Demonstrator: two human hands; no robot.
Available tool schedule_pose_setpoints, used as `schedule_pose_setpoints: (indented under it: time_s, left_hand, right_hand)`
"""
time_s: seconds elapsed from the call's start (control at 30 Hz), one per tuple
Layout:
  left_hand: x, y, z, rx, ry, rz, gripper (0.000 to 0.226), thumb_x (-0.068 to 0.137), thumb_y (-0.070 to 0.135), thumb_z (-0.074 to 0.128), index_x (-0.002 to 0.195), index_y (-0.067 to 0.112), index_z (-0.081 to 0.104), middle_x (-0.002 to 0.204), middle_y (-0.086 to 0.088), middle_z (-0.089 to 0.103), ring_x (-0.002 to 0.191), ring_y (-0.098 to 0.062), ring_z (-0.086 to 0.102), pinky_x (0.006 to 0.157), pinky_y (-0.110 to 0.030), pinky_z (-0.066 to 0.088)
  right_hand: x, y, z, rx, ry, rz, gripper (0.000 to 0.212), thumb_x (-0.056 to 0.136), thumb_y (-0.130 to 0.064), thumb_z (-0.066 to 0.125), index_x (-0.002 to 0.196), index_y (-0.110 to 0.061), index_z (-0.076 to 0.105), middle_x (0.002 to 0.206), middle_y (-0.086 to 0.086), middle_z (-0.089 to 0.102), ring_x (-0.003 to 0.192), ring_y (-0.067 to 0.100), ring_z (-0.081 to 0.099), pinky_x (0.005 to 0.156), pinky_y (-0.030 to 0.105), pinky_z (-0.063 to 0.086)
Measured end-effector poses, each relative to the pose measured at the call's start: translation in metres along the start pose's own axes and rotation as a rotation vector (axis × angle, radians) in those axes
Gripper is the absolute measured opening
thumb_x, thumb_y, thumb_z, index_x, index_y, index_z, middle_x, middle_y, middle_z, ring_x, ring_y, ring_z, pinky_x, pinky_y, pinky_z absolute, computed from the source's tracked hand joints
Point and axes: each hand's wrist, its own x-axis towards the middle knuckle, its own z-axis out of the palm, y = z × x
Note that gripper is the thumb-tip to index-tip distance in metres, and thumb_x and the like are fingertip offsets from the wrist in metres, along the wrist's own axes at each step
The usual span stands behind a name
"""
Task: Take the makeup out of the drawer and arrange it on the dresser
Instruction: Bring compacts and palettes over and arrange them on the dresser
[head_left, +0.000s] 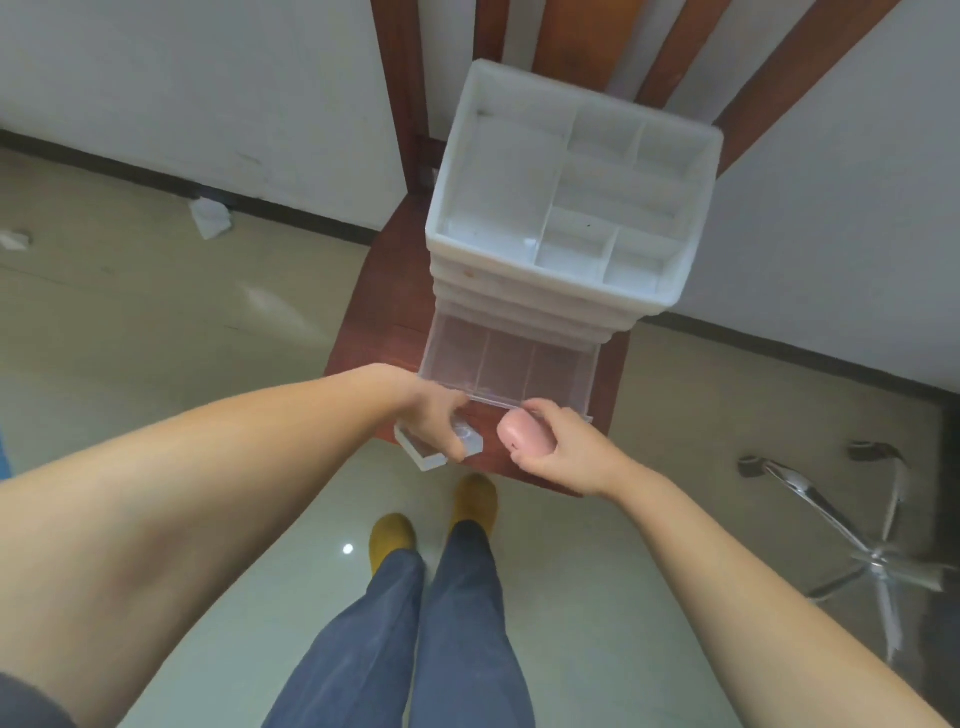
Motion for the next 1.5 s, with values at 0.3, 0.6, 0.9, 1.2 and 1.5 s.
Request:
schedule_pose_setpoints:
  time_s: [0.3,0.6,0.9,1.2,1.5]
  left_hand:
    - [0.033,-0.008,0.026,-0.053,0.158,-0.041,0.115,0.072,0.054,0.063,0.143,0.035,-0.026,0.141,-0.021,0.027,0.129,-0.039,0.029,0.103,-0.05,0.034]
    - [0.06,0.0,-0.028,-0.031,0.414,-0.006,0.116,0.071,0.048,0.065,0.145,0.031,-0.022,0.132,-0.019,0.031,0.127,-0.037,0.027,0.1,-0.045,0.036]
    - [-0.021,0.0,-0.01,-0.005,0.641,0.119,0.06,0.07,0.038,0.067,0.114,0.006,0.041,0.114,-0.01,0.036,0.11,-0.028,0.036,0.079,-0.036,0.041]
    - [-0.167,-0.033,0.019,-0.153,0.89,0.037,0.055,0.07,0.037,0.068,0.109,0.007,0.044,0.11,-0.009,0.039,0.104,-0.027,0.039,0.085,-0.038,0.043]
    - [-0.247,-0.068,0.143,-0.567,1.051,-0.389,0.069,0.073,0.044,0.065,0.128,0.011,0.038,0.12,-0.006,0.037,0.113,-0.025,0.036,0.091,-0.035,0.04]
  right_hand:
    - [0.035,0.016,0.006,-0.06,-0.006,0.087,0.092,0.077,-0.057,0.056,0.15,-0.029,0.008,0.145,0.013,0.033,0.132,0.033,0.036,0.107,0.042,0.035]
    - [0.077,0.017,-0.041,-0.109,0.094,0.053,0.09,0.078,-0.049,0.061,0.149,-0.032,0.008,0.148,0.01,0.034,0.134,0.033,0.035,0.106,0.043,0.038]
    - [0.014,-0.033,-0.037,-0.278,0.141,0.053,0.085,0.078,-0.042,0.062,0.147,-0.015,0.02,0.139,0.016,0.03,0.129,0.037,0.03,0.101,0.039,0.035]
    - [-0.059,-0.152,-0.058,-0.491,0.166,-0.228,0.073,0.074,-0.033,0.068,0.133,-0.009,0.034,0.127,0.012,0.034,0.119,0.03,0.036,0.092,0.04,0.044]
    - [-0.078,-0.261,-0.017,-0.866,-0.027,-0.687,0.069,0.076,-0.039,0.066,0.131,-0.012,0.035,0.126,0.007,0.037,0.118,0.027,0.036,0.089,0.039,0.046]
